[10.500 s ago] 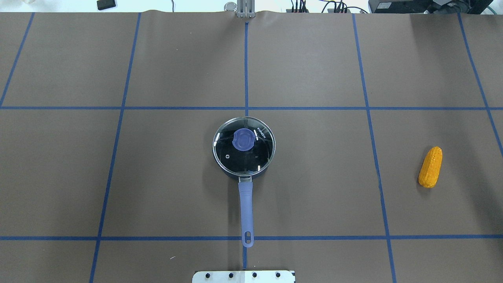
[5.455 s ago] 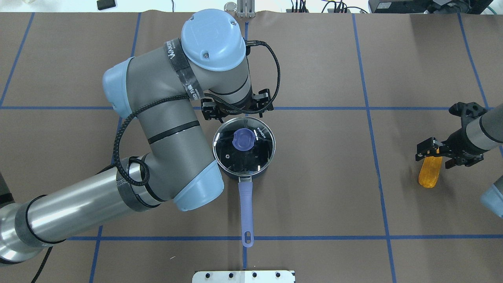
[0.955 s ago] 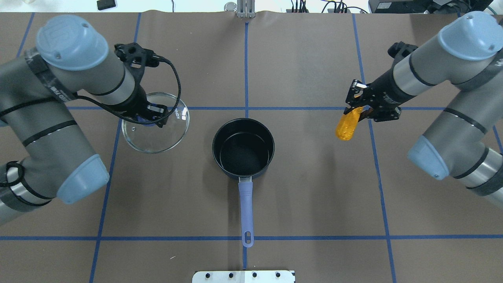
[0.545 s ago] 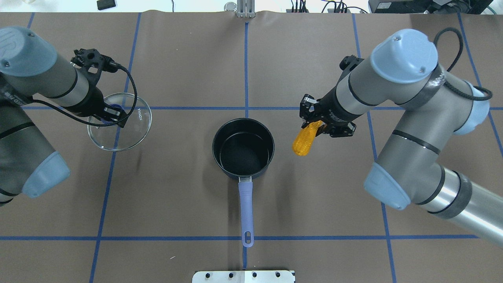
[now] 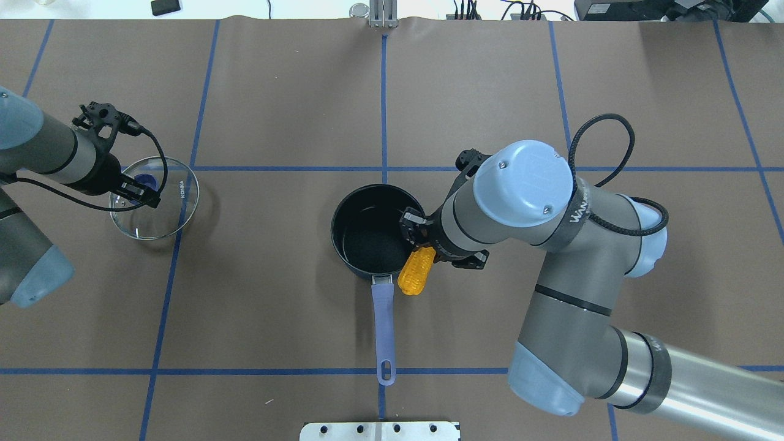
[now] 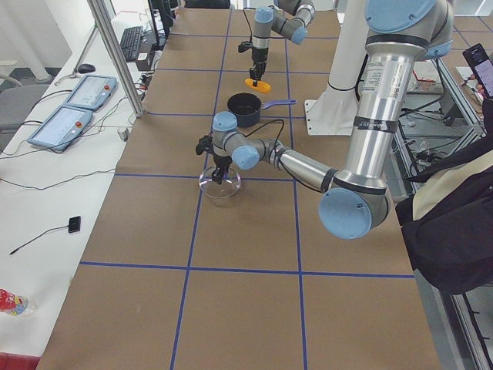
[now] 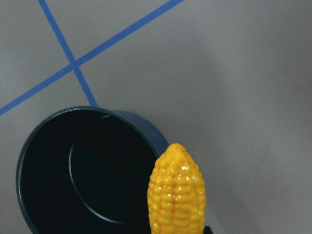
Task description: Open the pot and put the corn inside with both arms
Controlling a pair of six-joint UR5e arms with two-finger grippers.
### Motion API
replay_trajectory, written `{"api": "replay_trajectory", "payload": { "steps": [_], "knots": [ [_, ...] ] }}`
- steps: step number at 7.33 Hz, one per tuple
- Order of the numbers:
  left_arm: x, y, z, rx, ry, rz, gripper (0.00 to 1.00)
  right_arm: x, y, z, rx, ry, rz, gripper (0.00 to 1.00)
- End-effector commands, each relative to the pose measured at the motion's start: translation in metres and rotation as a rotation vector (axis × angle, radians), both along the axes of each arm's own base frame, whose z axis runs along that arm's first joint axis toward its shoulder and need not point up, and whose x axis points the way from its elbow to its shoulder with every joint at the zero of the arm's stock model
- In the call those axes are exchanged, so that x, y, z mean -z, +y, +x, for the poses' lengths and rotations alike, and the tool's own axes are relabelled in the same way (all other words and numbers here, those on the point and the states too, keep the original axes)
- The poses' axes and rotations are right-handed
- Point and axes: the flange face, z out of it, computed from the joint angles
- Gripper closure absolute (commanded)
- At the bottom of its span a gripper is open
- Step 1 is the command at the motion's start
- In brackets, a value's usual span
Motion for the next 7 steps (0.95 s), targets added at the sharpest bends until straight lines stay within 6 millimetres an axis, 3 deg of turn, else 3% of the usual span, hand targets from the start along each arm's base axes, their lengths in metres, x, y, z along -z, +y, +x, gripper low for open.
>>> {"api": "replay_trajectory", "payload": {
  "steps": [1, 4, 7],
  "knots": [
    [-0.023, 0.015, -0.019, -0.019, 0.028, -0.024, 0.55, 0.028, 0.003, -0.019, -0.001, 0.013, 0.006, 0.76],
    [-0.045, 0.045, -0.044, -0.027, 0.033, -0.046, 0.55, 0.024, -0.010, -0.032, -0.006, 0.039, 0.007, 0.77],
    [-0.059, 0.066, -0.062, -0.033, 0.028, -0.044, 0.54, 0.027, -0.044, -0.032, -0.033, 0.060, 0.024, 0.77]
  ]
}}
